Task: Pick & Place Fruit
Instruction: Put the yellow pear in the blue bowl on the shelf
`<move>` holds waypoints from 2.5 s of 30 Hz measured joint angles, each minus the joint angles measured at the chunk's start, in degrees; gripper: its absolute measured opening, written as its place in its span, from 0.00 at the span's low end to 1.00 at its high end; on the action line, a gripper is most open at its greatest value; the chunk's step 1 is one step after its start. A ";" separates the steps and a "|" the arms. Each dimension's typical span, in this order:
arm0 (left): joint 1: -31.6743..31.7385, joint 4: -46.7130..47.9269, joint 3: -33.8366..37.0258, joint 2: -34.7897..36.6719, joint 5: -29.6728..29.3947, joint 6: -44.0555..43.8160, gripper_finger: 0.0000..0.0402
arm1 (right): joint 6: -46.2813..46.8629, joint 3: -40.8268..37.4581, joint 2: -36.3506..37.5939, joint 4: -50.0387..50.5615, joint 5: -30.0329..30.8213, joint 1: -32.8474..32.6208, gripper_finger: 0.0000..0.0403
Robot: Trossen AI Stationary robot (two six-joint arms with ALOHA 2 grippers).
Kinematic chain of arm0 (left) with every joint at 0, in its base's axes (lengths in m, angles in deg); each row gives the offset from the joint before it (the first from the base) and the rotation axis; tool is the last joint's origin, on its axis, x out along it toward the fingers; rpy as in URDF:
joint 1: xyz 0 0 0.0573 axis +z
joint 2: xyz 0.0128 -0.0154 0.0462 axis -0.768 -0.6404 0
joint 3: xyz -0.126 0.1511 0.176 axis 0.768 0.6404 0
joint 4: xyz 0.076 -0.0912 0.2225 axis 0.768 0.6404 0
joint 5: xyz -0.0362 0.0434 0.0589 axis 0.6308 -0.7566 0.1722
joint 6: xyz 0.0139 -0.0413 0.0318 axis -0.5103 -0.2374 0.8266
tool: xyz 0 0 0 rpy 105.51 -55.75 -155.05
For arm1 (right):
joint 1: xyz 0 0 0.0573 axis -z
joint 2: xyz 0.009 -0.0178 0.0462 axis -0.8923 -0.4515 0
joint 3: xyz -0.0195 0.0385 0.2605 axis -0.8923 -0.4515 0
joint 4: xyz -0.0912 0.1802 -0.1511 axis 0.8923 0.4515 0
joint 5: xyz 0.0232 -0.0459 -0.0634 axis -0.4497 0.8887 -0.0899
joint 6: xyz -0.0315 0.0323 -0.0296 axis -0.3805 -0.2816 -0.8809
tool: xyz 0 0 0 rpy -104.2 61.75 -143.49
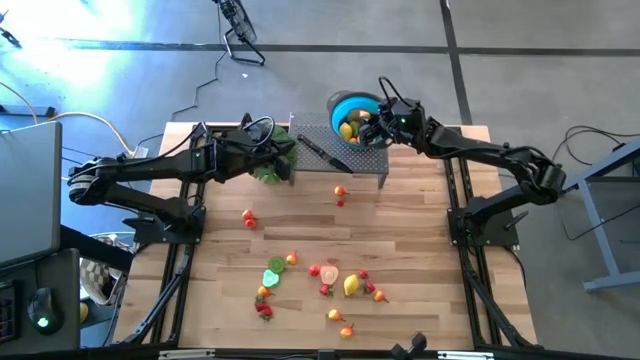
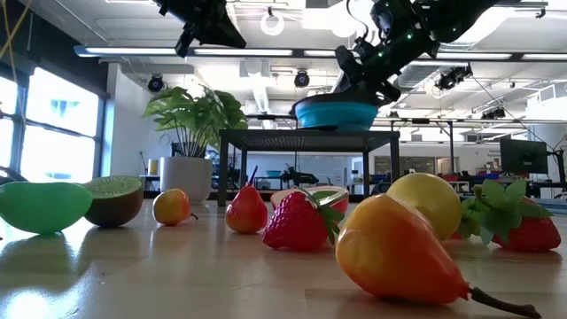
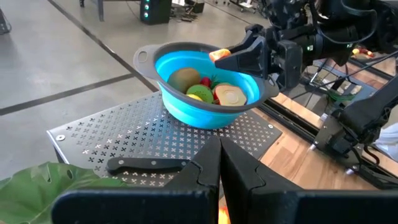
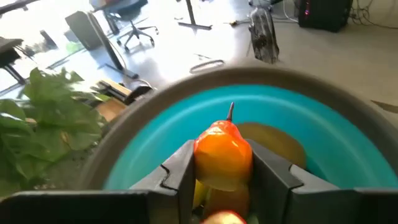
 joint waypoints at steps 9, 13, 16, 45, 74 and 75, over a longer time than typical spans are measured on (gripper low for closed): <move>0.00 -0.01 0.00 0.00 0.01 0.00 0.01 | -0.09 0.00 0.00 0.39 -0.29 0.02 0.33; 0.00 0.02 0.00 0.00 0.02 0.00 0.01 | -0.07 0.00 0.00 0.48 -0.43 0.02 0.42; -0.02 0.02 0.00 0.00 0.02 0.00 0.01 | -0.06 0.00 0.00 0.45 -0.44 0.02 0.49; -1.64 -0.42 0.00 0.00 1.47 0.02 0.01 | -1.05 -0.02 15.27 -0.88 -15.42 -0.17 0.36; -15.19 11.69 -0.15 2.47 0.79 -0.15 0.01 | -1.45 -0.02 24.88 7.78 -15.62 -8.26 0.02; -16.25 13.43 -0.01 2.79 0.80 -0.19 0.01 | -1.45 -0.02 24.94 7.76 -15.52 -8.51 0.02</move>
